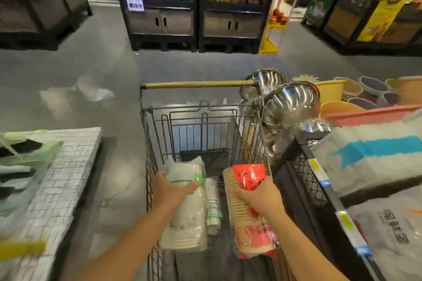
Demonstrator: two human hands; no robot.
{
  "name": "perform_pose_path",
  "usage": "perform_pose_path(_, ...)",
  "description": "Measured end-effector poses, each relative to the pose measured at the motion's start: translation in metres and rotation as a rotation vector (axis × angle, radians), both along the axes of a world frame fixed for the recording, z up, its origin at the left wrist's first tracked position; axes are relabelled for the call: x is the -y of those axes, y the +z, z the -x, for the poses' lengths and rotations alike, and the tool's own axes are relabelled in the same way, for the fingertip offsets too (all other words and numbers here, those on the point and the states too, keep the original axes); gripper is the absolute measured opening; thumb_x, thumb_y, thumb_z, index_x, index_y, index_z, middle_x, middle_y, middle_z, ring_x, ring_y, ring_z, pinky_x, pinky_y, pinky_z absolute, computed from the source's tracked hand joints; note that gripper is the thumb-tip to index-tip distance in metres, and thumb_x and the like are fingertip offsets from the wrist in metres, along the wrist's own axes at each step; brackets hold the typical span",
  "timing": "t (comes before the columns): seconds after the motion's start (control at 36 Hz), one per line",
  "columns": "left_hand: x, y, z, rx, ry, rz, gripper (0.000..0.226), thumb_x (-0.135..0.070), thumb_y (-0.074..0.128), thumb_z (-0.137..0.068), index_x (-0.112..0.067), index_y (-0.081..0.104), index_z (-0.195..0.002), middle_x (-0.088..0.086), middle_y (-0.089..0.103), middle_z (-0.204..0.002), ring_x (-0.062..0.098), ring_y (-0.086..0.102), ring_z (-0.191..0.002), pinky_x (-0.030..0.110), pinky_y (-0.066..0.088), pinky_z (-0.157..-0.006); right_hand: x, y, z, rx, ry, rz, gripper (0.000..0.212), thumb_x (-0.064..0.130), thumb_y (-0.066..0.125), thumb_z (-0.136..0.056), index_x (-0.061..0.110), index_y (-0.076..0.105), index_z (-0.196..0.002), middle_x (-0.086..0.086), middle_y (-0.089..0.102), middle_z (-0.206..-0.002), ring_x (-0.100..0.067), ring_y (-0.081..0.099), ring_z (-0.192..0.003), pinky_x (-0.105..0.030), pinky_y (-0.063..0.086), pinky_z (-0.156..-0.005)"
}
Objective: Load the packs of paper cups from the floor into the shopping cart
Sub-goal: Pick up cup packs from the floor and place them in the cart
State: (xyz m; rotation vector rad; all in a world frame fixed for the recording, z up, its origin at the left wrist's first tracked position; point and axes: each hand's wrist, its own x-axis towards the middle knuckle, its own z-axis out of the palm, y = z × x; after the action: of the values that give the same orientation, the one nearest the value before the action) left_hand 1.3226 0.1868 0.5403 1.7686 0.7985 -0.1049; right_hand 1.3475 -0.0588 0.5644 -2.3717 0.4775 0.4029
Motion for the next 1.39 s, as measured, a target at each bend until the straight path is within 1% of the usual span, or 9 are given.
perform_pose_path(0.36, 0.006, -0.191, -0.115, -0.203, -0.009, -0.075, 0.117, -0.041, 0.094, -0.062, -0.026, 0.023, -0.153, 0.004, 0.049, -0.141, 0.026, 0.051, -0.120, 0.037, 0.047, -0.100, -0.031, -0.204, -0.126, -0.218, 0.005, 0.125, 0.123, 0.073, 0.075, -0.072, -0.002, 0.021, -0.154, -0.019, 0.042, -0.151, -0.038, 0.040, -0.142, -0.049, 0.041, -0.110)
perform_pose_path(0.47, 0.006, -0.230, -0.130, -0.242, 0.069, -0.072, 0.109, -0.039, 0.092, -0.067, -0.024, 0.027, -0.154, 0.006, 0.043, -0.147, 0.027, 0.047, -0.131, 0.016, 0.042, -0.066, -0.031, -0.262, -0.137, -0.279, -0.055, 0.184, 0.123, 0.070, 0.074, -0.077, 0.004, 0.009, -0.159, -0.016, 0.032, -0.159, -0.036, 0.035, -0.146, -0.047, 0.037, -0.112)
perform_pose_path(0.58, 0.009, -0.248, -0.129, -0.256, 0.070, -0.037, 0.111, -0.058, 0.089, -0.057, -0.035, 0.029, -0.147, 0.004, 0.048, -0.143, 0.029, 0.053, -0.125, 0.036, 0.049, -0.096, -0.033, -0.303, -0.130, -0.354, -0.067, 0.197, 0.129, 0.074, 0.068, -0.079, 0.002, -0.001, -0.161, -0.017, 0.023, -0.164, -0.034, 0.026, -0.152, -0.046, 0.031, -0.117)
perform_pose_path(0.69, 0.004, -0.241, -0.124, -0.304, 0.028, -0.018, 0.121, -0.072, 0.084, -0.046, -0.041, 0.025, -0.148, 0.002, 0.045, -0.146, 0.027, 0.053, -0.124, 0.038, 0.048, -0.100, -0.033, -0.309, -0.125, -0.384, -0.079, 0.152, 0.140, 0.072, 0.078, -0.069, 0.004, -0.002, -0.161, -0.019, 0.020, -0.166, -0.034, 0.022, -0.154, -0.045, 0.025, -0.122)
perform_pose_path(0.81, -0.005, -0.201, -0.124, -0.370, -0.124, -0.102, 0.136, -0.078, 0.081, -0.052, -0.026, 0.015, -0.159, 0.007, 0.027, -0.161, 0.030, 0.033, -0.145, 0.044, 0.036, -0.116, -0.030, -0.269, -0.128, -0.379, 0.004, 0.109, 0.128, 0.063, 0.080, -0.074, 0.005, 0.007, -0.161, -0.018, 0.024, -0.164, -0.034, 0.026, -0.152, -0.042, 0.030, -0.120)
perform_pose_path(0.97, -0.014, -0.092, -0.130, -0.360, -0.558, -0.320, 0.094, -0.066, 0.071, -0.074, -0.024, 0.039, -0.152, 0.006, 0.041, -0.154, 0.027, 0.043, -0.140, 0.036, 0.040, -0.111, -0.025, -0.143, -0.141, -0.274, 0.265, 0.150, 0.084, 0.054, 0.074, -0.085, 0.012, 0.038, -0.147, -0.008, 0.057, -0.129, -0.029, 0.062, -0.116, -0.033, 0.056, -0.078)
perform_pose_path(1.08, -0.004, 0.006, -0.137, -0.228, -0.856, -0.493, 0.060, -0.069, 0.064, -0.071, -0.033, 0.059, -0.119, 0.002, 0.063, -0.130, 0.024, 0.062, -0.115, 0.038, 0.055, -0.095, -0.016, -0.033, -0.131, -0.186, 0.365, 0.267, 0.062, 0.057, 0.069, -0.084, 0.017, 0.054, -0.129, -0.008, 0.062, -0.121, -0.030, 0.062, -0.113, -0.040, 0.056, -0.089)
perform_pose_path(1.22, 0.028, 0.130, -0.115, 0.001, -1.105, -0.760, 0.087, -0.067, 0.056, -0.076, -0.024, 0.040, -0.151, 0.007, 0.043, -0.152, 0.031, 0.044, -0.138, 0.049, 0.042, -0.110, 0.012, 0.096, -0.056, -0.071, 0.268, 0.346, 0.066, 0.066, 0.065, -0.075, 0.024, 0.058, -0.126, -0.003, 0.067, -0.122, -0.028, 0.065, -0.111, -0.042, 0.056, -0.091)
perform_pose_path(1.39, 0.098, 0.243, -0.032, 0.370, -1.308, -0.937, 0.065, -0.065, 0.055, -0.074, -0.027, 0.058, -0.128, 0.004, 0.059, -0.130, 0.030, 0.055, -0.124, 0.047, 0.047, -0.100, 0.054, 0.212, 0.091, 0.084, -0.028, 0.426, 0.051, 0.048, 0.065, -0.090, 0.020, 0.056, -0.131, -0.007, 0.065, -0.127, -0.029, 0.060, -0.123, -0.034, 0.049, -0.095)
